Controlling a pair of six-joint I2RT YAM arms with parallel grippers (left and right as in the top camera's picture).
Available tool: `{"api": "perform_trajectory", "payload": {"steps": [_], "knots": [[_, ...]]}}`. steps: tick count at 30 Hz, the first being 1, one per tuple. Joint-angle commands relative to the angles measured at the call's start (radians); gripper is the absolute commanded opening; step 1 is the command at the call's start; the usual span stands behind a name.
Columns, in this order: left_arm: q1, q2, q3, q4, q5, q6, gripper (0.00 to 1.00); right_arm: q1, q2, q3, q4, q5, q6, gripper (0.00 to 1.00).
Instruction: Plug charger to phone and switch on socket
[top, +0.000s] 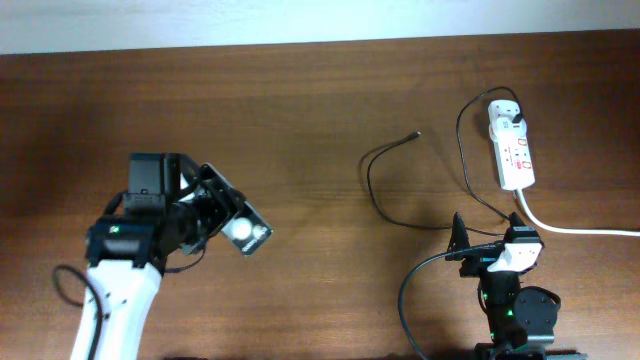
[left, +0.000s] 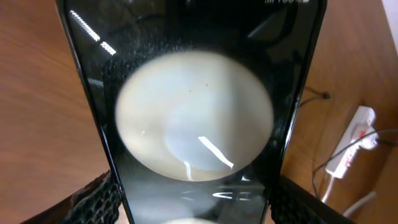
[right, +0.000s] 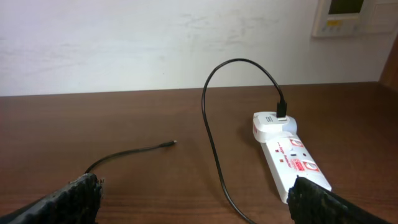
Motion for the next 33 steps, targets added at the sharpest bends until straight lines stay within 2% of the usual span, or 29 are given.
{"api": "perform_trajectory", "payload": {"steps": [1,4,6,9,10,11,12,15,18,21,25,28,33], "knots": [[0.000,0.077,-0.044,0.088,0.129,-0.022,0.68,0.000,-0.008,-0.007,-0.001,0.009,0.004,0.99],[0.000,0.128,-0.044,0.172,0.179,-0.022,0.68,0.000,-0.008,-0.007,0.000,0.005,0.011,0.99],[0.000,0.151,-0.044,0.213,0.188,-0.022,0.68,0.000,-0.008,-0.007,0.008,-0.082,0.144,0.99],[0.000,0.155,-0.044,0.249,0.195,-0.022,0.68,0.000,-0.008,-0.007,0.023,-0.279,0.584,0.99],[0.000,0.155,-0.044,0.266,0.210,-0.023,0.68,0.000,-0.008,-0.007,0.027,-0.440,0.826,0.99],[0.000,0.155,-0.044,0.277,0.221,-0.023,0.68,0.000,-0.008,-0.007,0.027,-0.534,0.954,0.99],[0.000,0.155,-0.044,0.284,0.230,-0.023,0.68,0.000,-0.008,-0.007,0.026,-0.602,1.025,0.99],[0.000,0.155,-0.044,0.313,0.262,-0.031,0.68,0.000,-0.008,-0.007,0.039,-0.562,1.044,0.99],[0.000,0.155,-0.044,0.315,0.262,-0.039,0.68,0.000,-0.007,-0.007,0.040,-0.638,0.941,0.99],[0.000,0.155,-0.044,0.316,0.262,-0.052,0.68,0.008,0.005,-0.007,0.041,-0.666,0.941,0.99],[0.000,0.155,-0.044,0.316,0.262,-0.056,0.68,0.098,0.079,0.027,0.041,-0.628,0.942,0.99],[0.000,0.155,-0.044,0.316,0.262,-0.075,0.68,0.185,0.219,0.113,0.041,-0.565,0.913,0.99],[0.000,0.155,-0.044,0.316,0.262,-0.106,0.68,0.351,0.569,0.301,0.074,-0.461,0.787,0.98]]}}
